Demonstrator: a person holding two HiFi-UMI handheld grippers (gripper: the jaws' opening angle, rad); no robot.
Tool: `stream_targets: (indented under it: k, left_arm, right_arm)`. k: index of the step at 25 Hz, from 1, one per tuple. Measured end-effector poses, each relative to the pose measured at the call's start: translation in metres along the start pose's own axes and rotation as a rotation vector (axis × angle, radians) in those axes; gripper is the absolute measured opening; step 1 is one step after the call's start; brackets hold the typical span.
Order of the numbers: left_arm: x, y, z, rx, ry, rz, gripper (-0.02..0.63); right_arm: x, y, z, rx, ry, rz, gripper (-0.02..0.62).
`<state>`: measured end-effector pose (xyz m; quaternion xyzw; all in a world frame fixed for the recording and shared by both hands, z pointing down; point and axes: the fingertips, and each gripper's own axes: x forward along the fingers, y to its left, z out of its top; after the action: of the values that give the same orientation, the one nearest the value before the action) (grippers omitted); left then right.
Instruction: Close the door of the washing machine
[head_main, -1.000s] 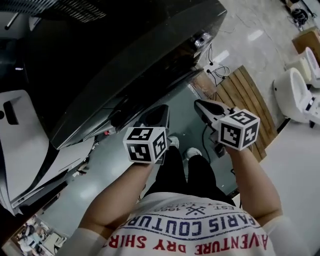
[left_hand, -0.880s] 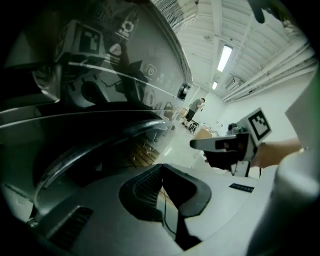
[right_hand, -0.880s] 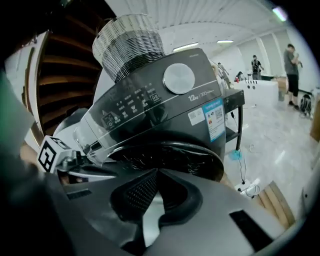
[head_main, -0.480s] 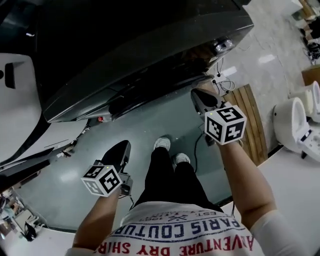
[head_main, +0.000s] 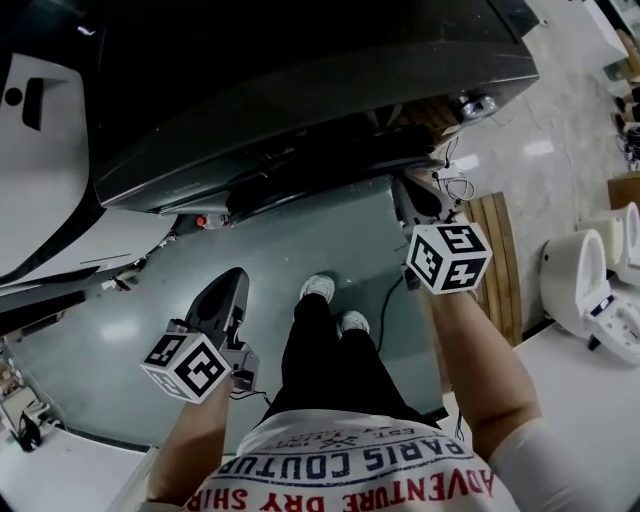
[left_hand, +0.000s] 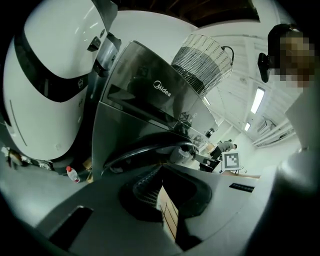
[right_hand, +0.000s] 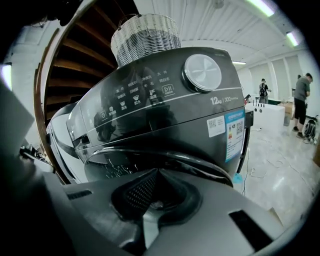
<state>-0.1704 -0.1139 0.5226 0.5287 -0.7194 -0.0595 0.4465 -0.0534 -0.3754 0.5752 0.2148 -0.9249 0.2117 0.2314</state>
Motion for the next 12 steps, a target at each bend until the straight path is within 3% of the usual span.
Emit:
stream_targets:
  k: [7,12]
  left_arm:
    - [-0.014,0.014,-0.006,-0.009,-0.023,0.044,0.026]
    - [-0.012,-0.002,-0.002,0.002,-0.04,0.025,0.026]
  right_arm:
    - [0.007,-0.004,0.007,-0.026,-0.013,-0.008,0.021]
    - [0.007,-0.006,0.003,-0.013,0.084,0.044,0.021]
